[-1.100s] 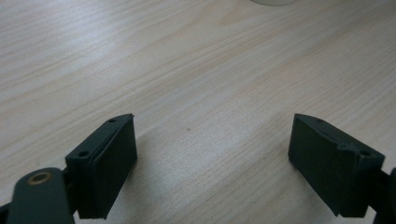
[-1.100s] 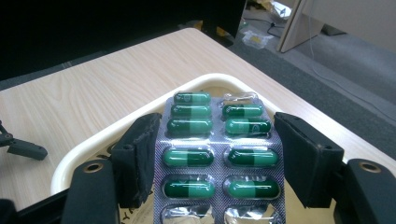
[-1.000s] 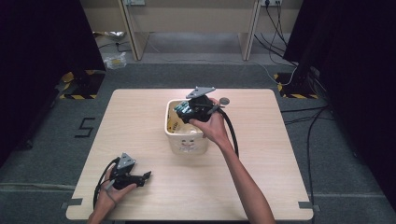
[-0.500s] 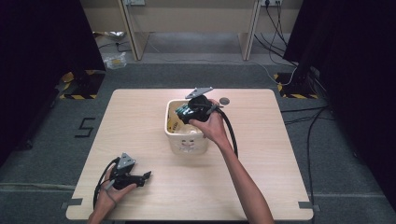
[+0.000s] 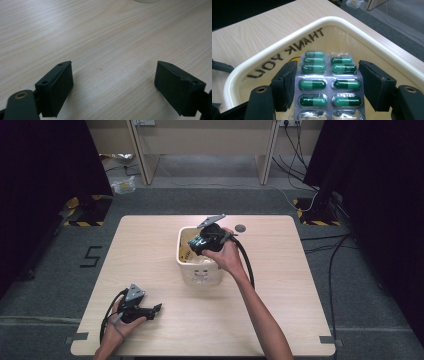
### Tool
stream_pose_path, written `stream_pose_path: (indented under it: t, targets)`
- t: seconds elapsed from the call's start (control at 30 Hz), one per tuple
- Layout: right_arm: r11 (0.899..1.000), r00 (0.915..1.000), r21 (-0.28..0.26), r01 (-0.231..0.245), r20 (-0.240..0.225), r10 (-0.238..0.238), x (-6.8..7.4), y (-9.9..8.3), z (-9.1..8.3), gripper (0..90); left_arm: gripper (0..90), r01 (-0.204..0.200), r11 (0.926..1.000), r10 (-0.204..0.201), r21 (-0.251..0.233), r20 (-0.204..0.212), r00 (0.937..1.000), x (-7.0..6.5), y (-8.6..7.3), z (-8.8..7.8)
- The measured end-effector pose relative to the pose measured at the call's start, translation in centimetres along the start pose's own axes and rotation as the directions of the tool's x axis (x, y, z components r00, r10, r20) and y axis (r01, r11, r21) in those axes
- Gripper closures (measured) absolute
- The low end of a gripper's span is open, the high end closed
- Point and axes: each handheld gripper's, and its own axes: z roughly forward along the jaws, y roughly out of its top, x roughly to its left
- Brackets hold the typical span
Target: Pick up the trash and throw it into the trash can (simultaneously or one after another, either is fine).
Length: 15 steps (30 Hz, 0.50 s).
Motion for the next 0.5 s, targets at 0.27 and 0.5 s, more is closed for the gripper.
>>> stream_pose_path:
  t: [0.27,0.5]
  targets:
    - [1.000,0.9999,-0.020,-0.010,0.010,0.010,-0.1,0.1,-0.8,28.8,14.4,-0.002,1.0000,0.002,0.002,0.000,1.0000,0.0,0.0,0.0]
    - [0.999,0.9995,-0.042,-0.023,0.021,0.024,-0.5,0.1,-1.8,28.7,14.4,-0.003,1.0000,0.003,0.002,0.000,1.0000,0.0,0.0,0.0]
